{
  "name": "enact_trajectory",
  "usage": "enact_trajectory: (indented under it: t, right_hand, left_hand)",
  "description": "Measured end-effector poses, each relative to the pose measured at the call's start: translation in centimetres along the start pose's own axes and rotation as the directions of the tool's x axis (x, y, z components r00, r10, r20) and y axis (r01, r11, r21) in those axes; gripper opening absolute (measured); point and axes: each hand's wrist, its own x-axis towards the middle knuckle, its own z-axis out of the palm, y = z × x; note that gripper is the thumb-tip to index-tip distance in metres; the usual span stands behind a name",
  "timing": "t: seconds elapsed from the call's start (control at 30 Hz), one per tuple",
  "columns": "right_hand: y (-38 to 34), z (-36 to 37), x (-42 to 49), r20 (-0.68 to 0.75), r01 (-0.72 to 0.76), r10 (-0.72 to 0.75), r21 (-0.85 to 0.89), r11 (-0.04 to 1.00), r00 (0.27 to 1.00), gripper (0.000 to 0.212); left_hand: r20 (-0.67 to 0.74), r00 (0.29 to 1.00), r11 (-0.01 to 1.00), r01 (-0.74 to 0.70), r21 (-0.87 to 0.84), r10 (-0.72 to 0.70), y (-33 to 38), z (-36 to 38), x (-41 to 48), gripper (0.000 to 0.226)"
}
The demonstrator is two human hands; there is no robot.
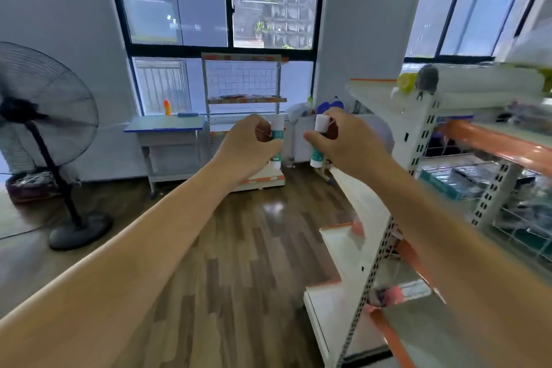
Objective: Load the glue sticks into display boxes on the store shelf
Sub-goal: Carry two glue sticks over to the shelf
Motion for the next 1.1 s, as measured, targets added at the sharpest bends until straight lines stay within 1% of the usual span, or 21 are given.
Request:
enact_trajectory:
  t: [0.17,0.27,0.37,0.47,0.57,0.67,0.8,0.9,1.0,1.1]
  right_hand:
    - [2.7,4.4,8.7,-0.035,-0.024,0.023,-0.035,0.999,0.999,0.03]
    - [4.4,7.3,13.8,-0.048,-0.048,0.045,-0.074,0.996,0.998,0.022]
    - [5.8,10.6,19.4,-0.075,-0.087,0.077,-0.132,0.987,0.994,0.025]
    - [6.7,13.4,25.2,-0.133,-0.139,0.119,-0.158,0.978,0.984,0.029]
    - [7.6,15.1,30.6,-0.17,-0.179,0.142,-0.232,0.956,0.975,0.024]
    - [9.0,15.9,35.6,-0.191,-0.217,0.164,-0.302,0.928,0.968,0.026]
    - [11.6,16.1,40.8,-0.204,-0.271,0.208,-0.359,0.893,0.957,0.025]
    - [14.3,16.1,43.7,-0.234,-0.318,0.243,-0.381,0.868,0.942,0.028]
    - [17.5,15.6,45.9,-0.265,-0.361,0.27,-0.403,0.841,0.926,0.029]
    - [20.9,14.3,47.7,-0.32,-0.418,0.298,-0.428,0.801,0.899,0.026]
  left_hand:
    - [0.03,0.999,0.998,-0.037,-0.043,0.038,-4.7,1.5,10.4,0.018]
    - [0.044,0.996,0.996,-0.079,-0.04,0.08,-7.8,2.2,16.9,0.023]
    - [0.073,0.991,0.991,-0.11,-0.072,0.115,-11.1,2.6,23.9,0.027]
    - [0.131,0.976,0.98,-0.16,-0.117,0.175,-13.6,3.0,31.1,0.029]
    - [0.206,0.956,0.972,-0.178,-0.152,0.207,-15.4,3.6,37.9,0.022]
    - [0.257,0.931,0.959,-0.214,-0.188,0.258,-16.6,5.0,43.9,0.014]
    - [0.289,0.908,0.941,-0.24,-0.237,0.304,-17.6,7.9,50.3,0.024]
    - [0.316,0.884,0.916,-0.245,-0.316,0.345,-17.7,10.6,54.7,0.017]
    - [0.346,0.843,0.885,-0.28,-0.371,0.411,-17.1,14.2,58.6,0.012]
    - [0.366,0.796,0.851,-0.325,-0.412,0.482,-15.7,18.4,62.4,0.013]
